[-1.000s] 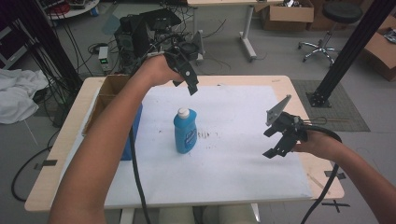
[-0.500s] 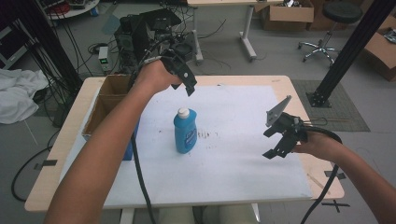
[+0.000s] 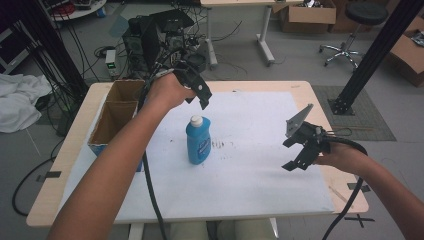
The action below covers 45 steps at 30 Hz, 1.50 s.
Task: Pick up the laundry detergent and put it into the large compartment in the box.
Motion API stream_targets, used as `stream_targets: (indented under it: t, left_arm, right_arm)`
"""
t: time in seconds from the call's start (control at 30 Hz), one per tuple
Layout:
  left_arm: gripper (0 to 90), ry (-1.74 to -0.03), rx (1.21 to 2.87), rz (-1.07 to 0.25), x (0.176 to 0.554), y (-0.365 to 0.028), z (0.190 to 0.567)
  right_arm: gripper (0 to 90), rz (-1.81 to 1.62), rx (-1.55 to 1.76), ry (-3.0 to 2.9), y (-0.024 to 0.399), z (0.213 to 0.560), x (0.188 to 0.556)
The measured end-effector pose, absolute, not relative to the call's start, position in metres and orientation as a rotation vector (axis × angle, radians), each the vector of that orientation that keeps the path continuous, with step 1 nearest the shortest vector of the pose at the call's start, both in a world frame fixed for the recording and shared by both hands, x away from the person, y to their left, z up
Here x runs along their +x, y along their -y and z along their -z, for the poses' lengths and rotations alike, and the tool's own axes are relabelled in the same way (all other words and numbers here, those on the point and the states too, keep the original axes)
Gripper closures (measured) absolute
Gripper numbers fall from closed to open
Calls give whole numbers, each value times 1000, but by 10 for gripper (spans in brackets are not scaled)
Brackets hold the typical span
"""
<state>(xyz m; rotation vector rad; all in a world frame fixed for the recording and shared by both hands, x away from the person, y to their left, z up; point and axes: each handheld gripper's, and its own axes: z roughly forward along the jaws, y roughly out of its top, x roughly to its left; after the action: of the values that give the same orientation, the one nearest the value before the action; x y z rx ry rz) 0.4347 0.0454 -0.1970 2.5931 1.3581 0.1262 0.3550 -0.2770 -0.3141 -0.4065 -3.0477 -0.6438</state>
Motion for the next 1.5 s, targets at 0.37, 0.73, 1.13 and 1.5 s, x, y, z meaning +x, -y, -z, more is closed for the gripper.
stream_targets:
  t: [0.37,0.73,1.13,1.5]
  left_arm:
    - [213,-1378,2614,-119,425,-39,204]
    - [210,-1397,2629,-103,420,-36,212]
    - [210,-1414,2648,-64,417,-30,234]
    - [210,-1422,2667,-19,416,-26,258]
  right_arm:
    - [169,652,-400,3050,278,312,353]
    - [169,655,-391,3050,279,314,351]
    - [169,658,-380,3048,278,316,351]
    - [169,657,-377,3047,278,316,351]
